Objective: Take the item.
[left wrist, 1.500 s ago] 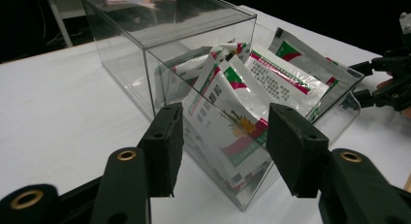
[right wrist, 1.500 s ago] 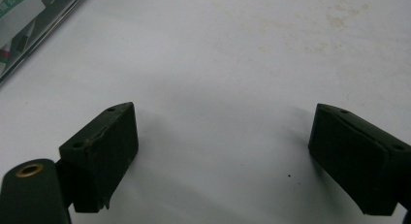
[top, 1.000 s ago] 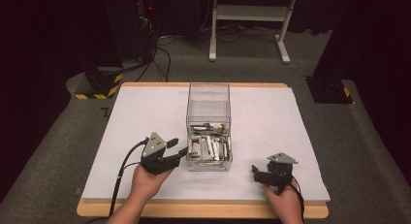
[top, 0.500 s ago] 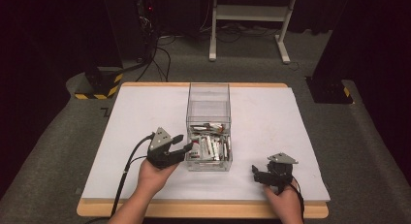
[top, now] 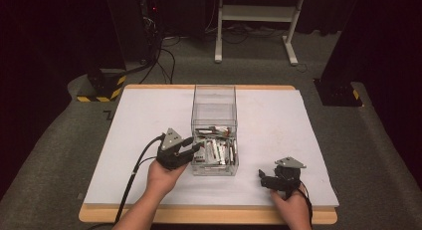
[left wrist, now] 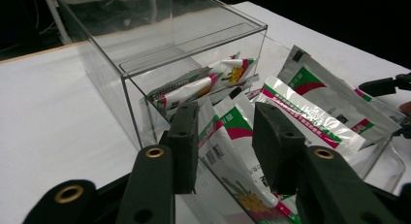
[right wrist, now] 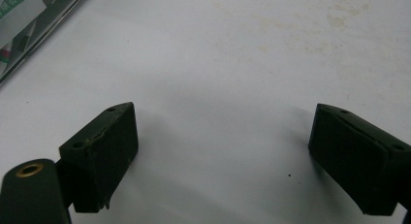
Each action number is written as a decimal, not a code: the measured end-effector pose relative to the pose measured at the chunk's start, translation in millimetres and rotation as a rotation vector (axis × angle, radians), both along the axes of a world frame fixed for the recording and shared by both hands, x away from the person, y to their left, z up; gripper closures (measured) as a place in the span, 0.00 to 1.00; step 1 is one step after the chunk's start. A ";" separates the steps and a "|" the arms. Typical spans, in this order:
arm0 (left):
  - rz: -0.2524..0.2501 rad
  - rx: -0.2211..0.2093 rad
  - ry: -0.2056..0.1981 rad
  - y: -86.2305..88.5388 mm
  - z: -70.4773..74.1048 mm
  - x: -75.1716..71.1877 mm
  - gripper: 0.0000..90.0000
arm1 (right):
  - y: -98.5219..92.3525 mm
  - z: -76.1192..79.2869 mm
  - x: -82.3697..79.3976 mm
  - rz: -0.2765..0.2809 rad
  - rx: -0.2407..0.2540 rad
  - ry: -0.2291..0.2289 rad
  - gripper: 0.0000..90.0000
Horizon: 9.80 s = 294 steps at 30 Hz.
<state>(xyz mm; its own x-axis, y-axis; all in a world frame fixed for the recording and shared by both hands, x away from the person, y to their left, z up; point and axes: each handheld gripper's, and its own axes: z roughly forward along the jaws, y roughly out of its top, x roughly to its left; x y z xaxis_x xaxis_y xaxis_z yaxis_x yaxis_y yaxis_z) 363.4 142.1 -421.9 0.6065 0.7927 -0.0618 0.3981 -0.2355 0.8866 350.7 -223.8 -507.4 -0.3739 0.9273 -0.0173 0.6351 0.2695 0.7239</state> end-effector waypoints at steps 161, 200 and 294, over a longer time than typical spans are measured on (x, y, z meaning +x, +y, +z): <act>0.138 -0.217 -0.194 61.3 34.6 -16.2 1.00 | 0.3 -0.3 -1.1 -0.001 0.001 -0.002 0.12; 0.218 -0.129 -0.096 78.7 -4.8 29.9 1.00 | 0.0 -0.5 -1.4 0.000 0.003 -0.005 0.12; 0.270 0.032 0.149 116.5 -74.5 14.6 0.57 | -0.1 -0.5 -2.8 0.002 0.002 -0.006 0.12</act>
<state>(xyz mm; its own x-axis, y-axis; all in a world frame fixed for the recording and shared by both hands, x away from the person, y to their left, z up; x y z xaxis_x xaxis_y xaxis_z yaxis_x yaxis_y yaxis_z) 378.0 258.6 -496.4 0.3603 0.9267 -0.1069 0.5752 -0.1305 0.8075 347.9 -223.9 -507.9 -0.3757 0.9266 -0.0177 0.6301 0.2694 0.7283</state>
